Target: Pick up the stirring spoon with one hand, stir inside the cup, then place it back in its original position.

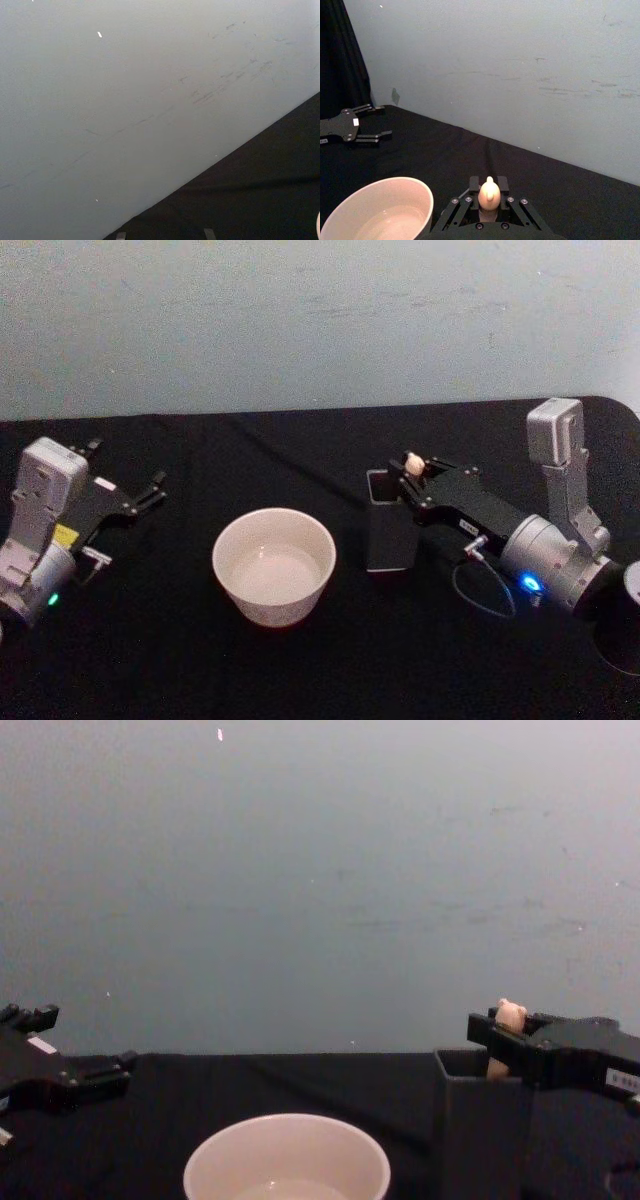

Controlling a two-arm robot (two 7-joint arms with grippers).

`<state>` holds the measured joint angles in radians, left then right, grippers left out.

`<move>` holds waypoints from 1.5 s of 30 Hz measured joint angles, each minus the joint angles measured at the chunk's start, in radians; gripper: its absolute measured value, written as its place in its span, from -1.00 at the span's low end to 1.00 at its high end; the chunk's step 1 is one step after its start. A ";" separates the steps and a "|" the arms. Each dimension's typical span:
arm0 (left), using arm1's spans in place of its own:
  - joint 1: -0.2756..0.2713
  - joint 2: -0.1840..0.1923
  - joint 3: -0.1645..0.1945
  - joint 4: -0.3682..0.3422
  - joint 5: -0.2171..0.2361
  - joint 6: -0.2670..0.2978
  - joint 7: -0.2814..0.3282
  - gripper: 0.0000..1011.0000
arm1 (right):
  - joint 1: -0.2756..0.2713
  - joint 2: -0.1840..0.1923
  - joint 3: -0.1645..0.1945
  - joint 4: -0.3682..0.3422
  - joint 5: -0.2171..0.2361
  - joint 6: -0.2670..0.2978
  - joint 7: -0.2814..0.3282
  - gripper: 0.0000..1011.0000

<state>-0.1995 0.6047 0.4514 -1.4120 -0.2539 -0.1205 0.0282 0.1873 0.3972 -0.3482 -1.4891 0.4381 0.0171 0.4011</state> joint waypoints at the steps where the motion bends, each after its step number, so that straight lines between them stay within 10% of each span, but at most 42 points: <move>1: 0.000 0.000 0.000 0.000 0.000 0.000 0.000 0.98 | 0.000 0.000 0.000 0.000 0.000 0.000 0.000 -0.58; 29: 0.000 0.000 0.000 0.000 0.000 0.000 0.000 0.98 | 0.000 0.000 0.000 -0.001 0.004 -0.003 0.001 0.94; 40: 0.000 0.000 0.000 0.000 0.000 0.000 0.000 0.98 | 0.005 -0.011 0.075 -0.059 0.031 -0.086 -0.019 0.98; 45: 0.000 0.000 0.000 0.000 0.000 0.000 0.000 0.98 | 0.013 -0.026 0.126 -0.052 -0.029 -0.123 -0.112 0.98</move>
<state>-0.1995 0.6046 0.4514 -1.4119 -0.2539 -0.1205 0.0283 0.2003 0.3715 -0.2223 -1.5408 0.4090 -0.1058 0.2891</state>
